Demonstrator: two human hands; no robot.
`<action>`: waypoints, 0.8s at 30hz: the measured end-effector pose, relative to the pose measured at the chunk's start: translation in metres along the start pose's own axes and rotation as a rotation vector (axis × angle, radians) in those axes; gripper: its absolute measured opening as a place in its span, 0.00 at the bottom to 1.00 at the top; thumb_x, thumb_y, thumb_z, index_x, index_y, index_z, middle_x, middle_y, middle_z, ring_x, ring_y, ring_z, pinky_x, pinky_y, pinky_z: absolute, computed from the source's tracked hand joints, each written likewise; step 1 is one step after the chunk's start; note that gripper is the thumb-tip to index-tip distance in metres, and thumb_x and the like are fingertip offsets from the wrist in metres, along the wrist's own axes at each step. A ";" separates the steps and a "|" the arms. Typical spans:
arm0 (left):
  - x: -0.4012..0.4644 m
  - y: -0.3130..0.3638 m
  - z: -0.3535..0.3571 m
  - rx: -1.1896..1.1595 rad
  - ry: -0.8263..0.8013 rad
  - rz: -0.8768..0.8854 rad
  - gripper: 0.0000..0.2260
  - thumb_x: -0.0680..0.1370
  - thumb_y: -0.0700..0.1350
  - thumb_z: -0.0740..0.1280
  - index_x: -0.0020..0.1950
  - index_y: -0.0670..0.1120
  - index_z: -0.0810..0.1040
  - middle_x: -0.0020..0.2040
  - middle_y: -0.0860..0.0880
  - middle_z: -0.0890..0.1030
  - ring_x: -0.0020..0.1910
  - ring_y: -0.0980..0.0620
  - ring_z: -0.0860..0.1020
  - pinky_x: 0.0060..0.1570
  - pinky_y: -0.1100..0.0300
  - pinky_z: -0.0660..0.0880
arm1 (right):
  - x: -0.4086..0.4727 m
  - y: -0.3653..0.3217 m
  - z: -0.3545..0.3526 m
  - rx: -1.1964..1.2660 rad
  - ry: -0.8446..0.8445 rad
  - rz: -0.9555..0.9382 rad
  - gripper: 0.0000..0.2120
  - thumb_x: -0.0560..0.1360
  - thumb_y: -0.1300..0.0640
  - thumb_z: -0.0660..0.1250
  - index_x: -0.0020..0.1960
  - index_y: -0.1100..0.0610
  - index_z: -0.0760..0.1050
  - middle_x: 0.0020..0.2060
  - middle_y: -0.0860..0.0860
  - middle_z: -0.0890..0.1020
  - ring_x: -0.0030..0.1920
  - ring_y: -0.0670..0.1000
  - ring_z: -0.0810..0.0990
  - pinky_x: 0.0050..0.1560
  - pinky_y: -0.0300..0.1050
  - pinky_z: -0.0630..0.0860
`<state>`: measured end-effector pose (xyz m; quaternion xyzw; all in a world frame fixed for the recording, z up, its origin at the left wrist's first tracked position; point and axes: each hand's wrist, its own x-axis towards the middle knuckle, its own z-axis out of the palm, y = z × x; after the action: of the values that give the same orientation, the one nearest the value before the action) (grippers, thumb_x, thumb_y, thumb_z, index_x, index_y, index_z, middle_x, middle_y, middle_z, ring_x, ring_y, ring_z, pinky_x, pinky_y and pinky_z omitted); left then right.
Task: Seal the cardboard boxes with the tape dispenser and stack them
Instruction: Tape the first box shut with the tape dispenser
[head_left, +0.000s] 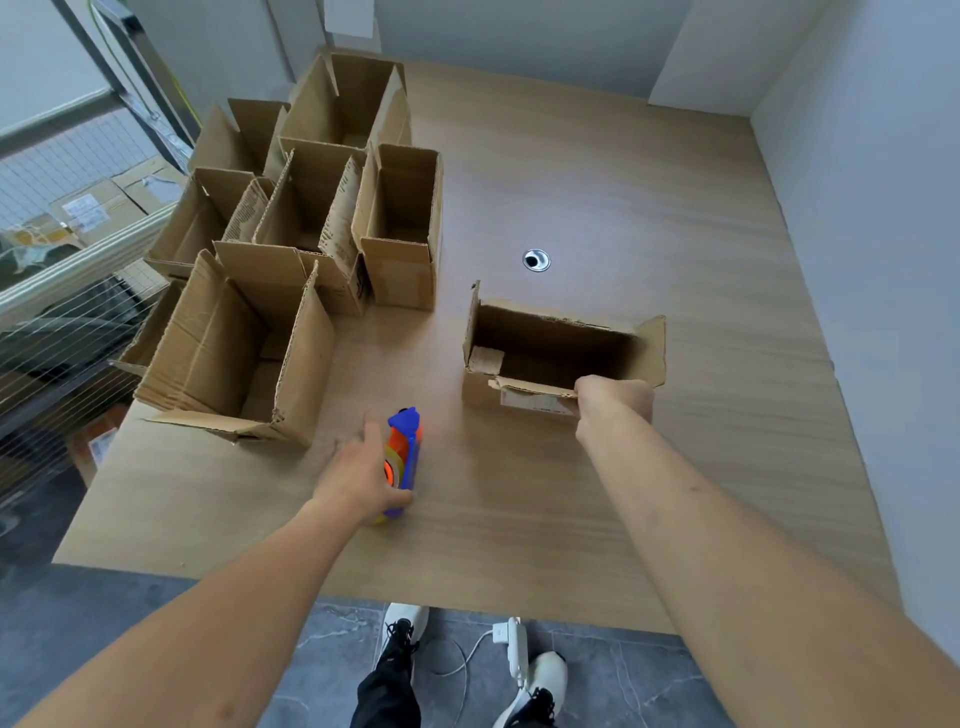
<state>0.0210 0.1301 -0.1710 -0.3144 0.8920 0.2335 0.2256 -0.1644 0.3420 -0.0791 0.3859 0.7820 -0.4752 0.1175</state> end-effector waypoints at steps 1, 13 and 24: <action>0.001 0.000 -0.002 -0.014 -0.011 -0.006 0.63 0.58 0.64 0.83 0.81 0.47 0.48 0.71 0.42 0.69 0.68 0.40 0.71 0.64 0.46 0.75 | 0.000 0.002 0.000 -0.020 0.012 -0.003 0.16 0.67 0.65 0.74 0.54 0.61 0.78 0.56 0.57 0.80 0.45 0.58 0.83 0.28 0.41 0.73; -0.006 0.117 -0.074 -0.482 0.383 0.552 0.14 0.83 0.53 0.64 0.68 0.54 0.76 0.74 0.48 0.63 0.72 0.52 0.65 0.61 0.60 0.66 | -0.013 0.009 -0.034 -0.339 -0.034 -0.091 0.21 0.67 0.57 0.80 0.58 0.55 0.77 0.64 0.57 0.66 0.49 0.59 0.76 0.43 0.50 0.79; 0.012 0.161 -0.080 0.003 0.300 0.439 0.25 0.80 0.45 0.65 0.77 0.50 0.68 0.76 0.42 0.57 0.70 0.36 0.65 0.64 0.46 0.73 | 0.030 -0.016 -0.055 -0.943 -0.126 -0.696 0.46 0.64 0.47 0.78 0.77 0.42 0.62 0.65 0.54 0.64 0.64 0.57 0.67 0.62 0.50 0.73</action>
<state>-0.1152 0.1913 -0.0698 -0.1440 0.9626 0.2265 0.0353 -0.1856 0.3986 -0.0563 -0.0164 0.9810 -0.1088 0.1595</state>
